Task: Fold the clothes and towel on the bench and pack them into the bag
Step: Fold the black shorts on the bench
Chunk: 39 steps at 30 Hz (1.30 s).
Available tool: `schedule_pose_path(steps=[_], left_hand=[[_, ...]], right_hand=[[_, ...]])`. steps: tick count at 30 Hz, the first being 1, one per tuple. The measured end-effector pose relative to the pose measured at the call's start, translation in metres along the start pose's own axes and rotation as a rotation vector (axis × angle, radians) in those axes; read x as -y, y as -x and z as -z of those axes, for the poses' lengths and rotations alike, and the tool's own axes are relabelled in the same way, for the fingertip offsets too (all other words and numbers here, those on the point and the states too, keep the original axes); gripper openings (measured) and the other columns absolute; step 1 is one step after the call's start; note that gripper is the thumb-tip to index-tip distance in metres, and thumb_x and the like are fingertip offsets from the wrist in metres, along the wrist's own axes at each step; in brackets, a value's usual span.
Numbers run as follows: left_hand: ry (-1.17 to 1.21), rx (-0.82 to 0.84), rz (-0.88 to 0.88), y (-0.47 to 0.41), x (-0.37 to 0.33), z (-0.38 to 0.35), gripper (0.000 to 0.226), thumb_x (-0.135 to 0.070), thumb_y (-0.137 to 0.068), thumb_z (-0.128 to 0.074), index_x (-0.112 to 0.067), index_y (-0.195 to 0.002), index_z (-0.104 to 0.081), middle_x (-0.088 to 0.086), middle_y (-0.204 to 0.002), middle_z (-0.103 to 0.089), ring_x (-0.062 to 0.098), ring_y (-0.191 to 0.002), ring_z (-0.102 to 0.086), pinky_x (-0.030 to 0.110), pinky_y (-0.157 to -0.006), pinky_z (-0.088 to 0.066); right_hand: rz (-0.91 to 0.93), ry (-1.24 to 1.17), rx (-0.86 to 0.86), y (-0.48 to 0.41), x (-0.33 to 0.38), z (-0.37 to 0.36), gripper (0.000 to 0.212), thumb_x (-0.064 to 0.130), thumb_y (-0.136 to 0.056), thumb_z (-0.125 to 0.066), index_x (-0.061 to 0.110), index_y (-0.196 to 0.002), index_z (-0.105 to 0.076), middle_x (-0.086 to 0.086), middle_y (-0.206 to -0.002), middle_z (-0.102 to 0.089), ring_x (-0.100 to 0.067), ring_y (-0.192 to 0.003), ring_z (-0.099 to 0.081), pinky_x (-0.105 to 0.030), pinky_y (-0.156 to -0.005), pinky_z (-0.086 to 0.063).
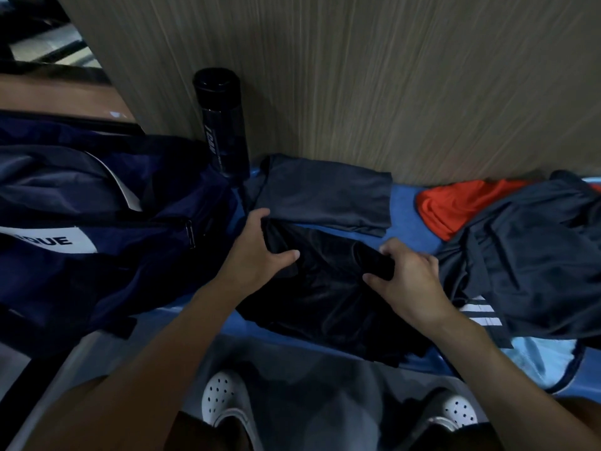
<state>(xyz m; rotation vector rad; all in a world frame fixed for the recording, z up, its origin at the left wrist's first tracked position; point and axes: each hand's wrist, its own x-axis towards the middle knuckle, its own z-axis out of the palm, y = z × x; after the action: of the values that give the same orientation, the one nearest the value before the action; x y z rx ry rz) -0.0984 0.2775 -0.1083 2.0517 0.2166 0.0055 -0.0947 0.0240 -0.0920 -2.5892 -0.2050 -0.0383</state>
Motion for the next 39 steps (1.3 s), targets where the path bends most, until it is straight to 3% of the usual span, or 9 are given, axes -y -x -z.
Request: schedule_pose_path(steps=[5,9,18,21,24,26,28,32,39], left_hand=[[-0.008,-0.089,-0.187,0.004,-0.016,-0.003,0.064,-0.009,-0.078,-0.082,-0.028,-0.129,-0.048,-0.017,-0.12,-0.054,-0.014,-0.109,-0.05,0.002,-0.092,-0.038],[0.023,-0.141,-0.303,0.004,-0.035,0.005,0.059,-0.007,-0.081,-0.079,-0.034,-0.125,-0.049,-0.027,-0.123,-0.052,-0.014,-0.118,-0.046,0.004,-0.101,-0.033],[0.004,-0.161,-0.344,-0.077,-0.085,0.022,0.053,-0.002,-0.086,-0.073,-0.021,-0.128,-0.049,-0.017,-0.101,-0.057,-0.019,-0.087,-0.054,-0.002,-0.076,-0.04],[-0.069,-0.173,-0.326,-0.104,-0.089,0.021,0.056,-0.005,-0.091,-0.066,-0.023,-0.137,-0.04,-0.002,-0.112,-0.057,-0.002,-0.094,-0.057,0.008,-0.081,-0.044],[-0.47,-0.247,-0.27,-0.114,-0.077,0.006,0.051,-0.017,-0.094,-0.06,-0.02,-0.14,-0.039,0.01,-0.135,-0.039,0.026,-0.115,-0.047,0.038,-0.096,-0.044],[-0.797,-0.323,-0.376,-0.11,-0.064,-0.01,0.04,-0.025,-0.091,-0.058,-0.017,-0.131,-0.055,0.017,-0.142,-0.04,0.036,-0.123,-0.043,0.049,-0.098,-0.042],[-0.88,-0.217,-0.504,-0.108,-0.048,-0.024,0.044,-0.036,-0.093,-0.044,-0.02,-0.131,-0.06,0.014,-0.148,-0.045,0.035,-0.135,-0.041,0.051,-0.108,-0.035],[-0.968,-0.01,-0.426,-0.108,-0.024,-0.038,0.066,-0.054,-0.094,-0.01,-0.034,-0.155,-0.026,0.005,-0.164,-0.021,0.025,-0.152,-0.014,0.049,-0.123,-0.011],[-0.98,-0.027,-0.379,-0.113,-0.013,-0.04,0.073,-0.06,-0.092,-0.005,-0.031,-0.158,-0.018,0.006,-0.164,-0.02,0.025,-0.153,-0.014,0.046,-0.124,-0.01]], right_hand=[[0.061,-0.168,-0.073,0.0,-0.005,0.0,0.038,0.018,-0.076,-0.08,0.024,-0.09,-0.045,0.006,-0.077,-0.06,-0.02,-0.086,-0.056,-0.034,-0.088,-0.043],[0.04,-0.392,-0.073,-0.009,0.005,0.016,0.03,0.008,-0.079,-0.077,0.016,-0.088,-0.049,0.004,-0.076,-0.063,-0.009,-0.068,-0.06,-0.02,-0.062,-0.047],[-0.006,-0.58,-0.055,-0.112,0.023,0.039,0.037,-0.005,-0.077,-0.074,0.02,-0.086,-0.048,-0.006,-0.088,-0.061,-0.019,-0.081,-0.059,-0.038,-0.078,-0.052],[-0.009,-0.595,-0.022,-0.148,0.022,0.03,0.036,-0.004,-0.078,-0.074,0.02,-0.09,-0.05,0.002,-0.091,-0.059,-0.018,-0.086,-0.059,-0.038,-0.082,-0.052],[0.045,-0.436,-0.042,-0.17,0.016,0.01,0.04,0.002,-0.079,-0.075,0.02,-0.104,-0.049,0.005,-0.103,-0.058,-0.015,-0.098,-0.056,-0.023,-0.086,-0.044],[0.091,-0.242,-0.079,-0.175,0.008,-0.001,0.042,0.012,-0.079,-0.076,0.021,-0.112,-0.051,0.004,-0.109,-0.061,-0.018,-0.103,-0.058,-0.028,-0.095,-0.041],[0.134,0.06,-0.152,-0.173,0.001,-0.005,0.047,0.025,-0.079,-0.075,0.022,-0.12,-0.052,0.002,-0.115,-0.062,-0.022,-0.111,-0.056,-0.038,-0.097,-0.034],[0.321,0.39,-0.362,-0.15,0.007,-0.006,0.046,0.044,-0.093,-0.053,0.017,-0.129,-0.057,-0.003,-0.135,-0.055,-0.027,-0.127,-0.044,-0.047,-0.105,-0.026],[0.25,0.471,0.136,-0.129,0.006,-0.04,0.077,0.062,-0.085,0.016,0.035,-0.155,0.001,0.004,-0.164,0.012,-0.017,-0.149,0.017,-0.049,-0.12,0.01]])
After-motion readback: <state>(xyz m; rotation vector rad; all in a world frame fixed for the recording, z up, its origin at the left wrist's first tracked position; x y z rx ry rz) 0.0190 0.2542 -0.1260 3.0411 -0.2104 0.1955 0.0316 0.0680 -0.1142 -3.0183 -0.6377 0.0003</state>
